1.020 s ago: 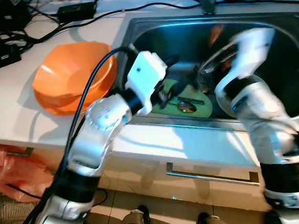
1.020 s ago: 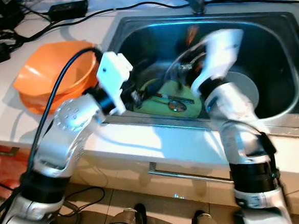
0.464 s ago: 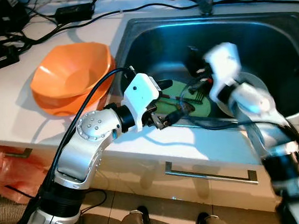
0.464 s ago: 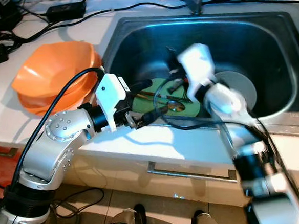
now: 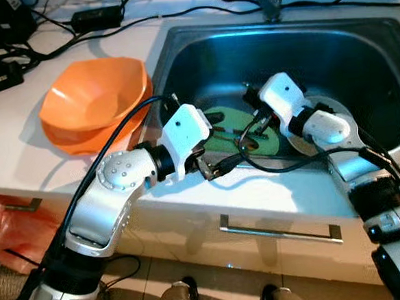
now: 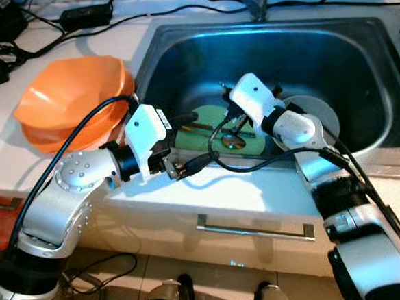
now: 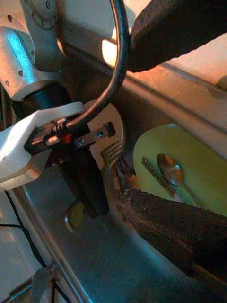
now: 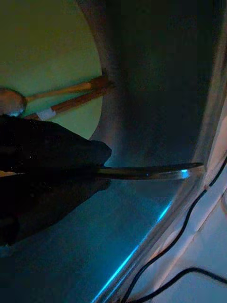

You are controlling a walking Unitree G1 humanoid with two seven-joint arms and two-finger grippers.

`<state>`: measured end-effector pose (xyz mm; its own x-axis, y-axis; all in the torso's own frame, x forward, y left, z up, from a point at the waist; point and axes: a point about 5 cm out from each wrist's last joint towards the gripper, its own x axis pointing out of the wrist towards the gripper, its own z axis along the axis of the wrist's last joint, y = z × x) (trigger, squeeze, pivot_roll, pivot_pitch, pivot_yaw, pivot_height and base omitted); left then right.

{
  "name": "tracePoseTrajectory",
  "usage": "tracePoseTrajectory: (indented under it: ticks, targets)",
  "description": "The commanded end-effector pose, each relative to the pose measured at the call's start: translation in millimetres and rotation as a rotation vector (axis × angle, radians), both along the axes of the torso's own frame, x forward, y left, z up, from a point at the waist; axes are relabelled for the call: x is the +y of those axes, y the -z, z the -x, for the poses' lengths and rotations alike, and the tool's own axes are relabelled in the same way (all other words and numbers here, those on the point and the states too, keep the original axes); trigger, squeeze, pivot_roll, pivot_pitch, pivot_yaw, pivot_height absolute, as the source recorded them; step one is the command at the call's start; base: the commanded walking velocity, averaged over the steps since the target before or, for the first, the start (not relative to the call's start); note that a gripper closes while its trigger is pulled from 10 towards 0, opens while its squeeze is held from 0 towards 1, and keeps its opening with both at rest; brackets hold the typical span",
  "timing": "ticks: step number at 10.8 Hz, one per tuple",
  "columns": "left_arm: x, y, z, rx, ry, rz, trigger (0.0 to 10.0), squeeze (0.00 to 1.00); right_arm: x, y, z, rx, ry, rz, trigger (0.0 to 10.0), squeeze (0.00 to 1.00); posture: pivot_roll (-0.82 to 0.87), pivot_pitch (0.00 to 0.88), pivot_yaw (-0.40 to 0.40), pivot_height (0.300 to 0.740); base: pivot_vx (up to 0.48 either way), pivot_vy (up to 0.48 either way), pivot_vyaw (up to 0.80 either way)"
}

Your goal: Kitchen organization

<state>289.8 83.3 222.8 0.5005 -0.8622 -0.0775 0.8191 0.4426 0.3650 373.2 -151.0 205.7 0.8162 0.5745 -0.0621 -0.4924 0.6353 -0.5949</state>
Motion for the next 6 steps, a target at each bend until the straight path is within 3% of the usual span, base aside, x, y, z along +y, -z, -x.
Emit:
tracePoseTrajectory:
  ticks: [1,6]
  targets:
    - [1.6,-3,1.8,-0.019,-0.002,-0.011,10.0,1.0,2.9,8,1.4,0.013,-0.038,0.037,10.0,1.0,0.14,0.211,0.092,0.74,0.0,0.0,0.0]
    - [8.8,-9,-10.8,-0.082,-0.096,-0.014,10.0,1.0,13.2,-5,1.5,-0.033,-0.092,-0.044,10.0,1.0,0.13,0.211,0.096,0.74,0.0,0.0,0.0]
